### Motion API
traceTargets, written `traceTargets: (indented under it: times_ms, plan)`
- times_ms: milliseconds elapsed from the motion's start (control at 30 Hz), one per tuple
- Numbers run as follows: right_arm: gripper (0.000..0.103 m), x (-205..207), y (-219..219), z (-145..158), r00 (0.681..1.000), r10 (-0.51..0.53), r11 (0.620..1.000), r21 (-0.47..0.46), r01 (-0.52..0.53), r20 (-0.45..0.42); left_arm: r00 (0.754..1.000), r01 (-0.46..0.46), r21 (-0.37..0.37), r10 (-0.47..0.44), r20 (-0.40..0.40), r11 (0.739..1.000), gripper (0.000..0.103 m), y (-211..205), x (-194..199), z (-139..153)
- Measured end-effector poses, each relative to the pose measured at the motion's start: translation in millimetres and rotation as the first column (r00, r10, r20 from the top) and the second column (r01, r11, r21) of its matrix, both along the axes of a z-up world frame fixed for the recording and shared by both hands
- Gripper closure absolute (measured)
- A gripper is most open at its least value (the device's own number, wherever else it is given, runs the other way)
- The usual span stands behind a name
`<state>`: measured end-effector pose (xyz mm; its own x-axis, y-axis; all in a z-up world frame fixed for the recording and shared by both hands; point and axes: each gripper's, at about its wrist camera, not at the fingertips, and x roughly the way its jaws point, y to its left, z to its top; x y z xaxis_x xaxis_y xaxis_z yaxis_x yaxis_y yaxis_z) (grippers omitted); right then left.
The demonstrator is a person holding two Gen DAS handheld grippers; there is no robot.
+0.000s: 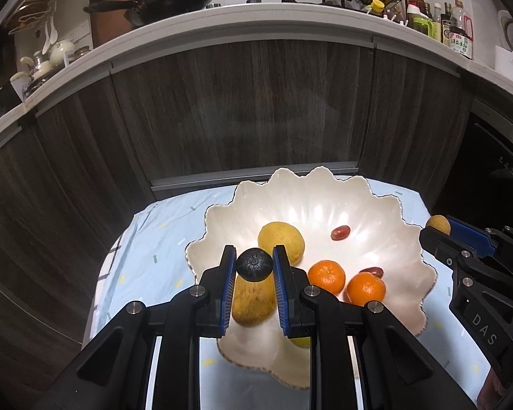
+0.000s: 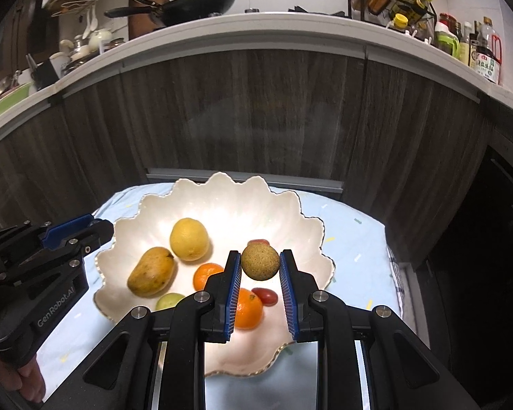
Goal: Organize fruits
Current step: 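Lift both held fruits and carry them over the white bowl, then open both tools to drop the dark fruit and brown fruit into the bowl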
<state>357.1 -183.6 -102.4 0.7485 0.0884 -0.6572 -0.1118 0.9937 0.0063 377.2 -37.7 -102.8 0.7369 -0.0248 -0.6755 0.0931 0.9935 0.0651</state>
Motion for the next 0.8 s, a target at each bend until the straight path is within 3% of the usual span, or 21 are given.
traceTargets:
  times_ms: [500,600,733,800]
  plan:
    - [0.079,37,-13,-37,0.992,-0.060,0.998,-0.018,0.058,-0.115,0.994,0.043,-0.035,-0.046,-0.102,0.998,0.080,-10,38,-39]
    - [0.078,39,-15,-41,0.990,-0.068,0.998,-0.016,0.067,-0.124,0.994,0.042,-0.026,-0.044,-0.101,0.999,0.065,-11,37,-41]
    - [0.076,39,-13,-43,0.989,-0.071,0.997,-0.027,0.068,-0.127,0.994,0.032,-0.022,-0.034,-0.108,0.999,0.061,-10,37,-42]
    - [0.066,37,-13,-41,0.990,-0.077,0.997,-0.031,0.074,-0.119,0.994,0.022,-0.018,-0.024,-0.107,1.000,0.057,-8,36,-42]
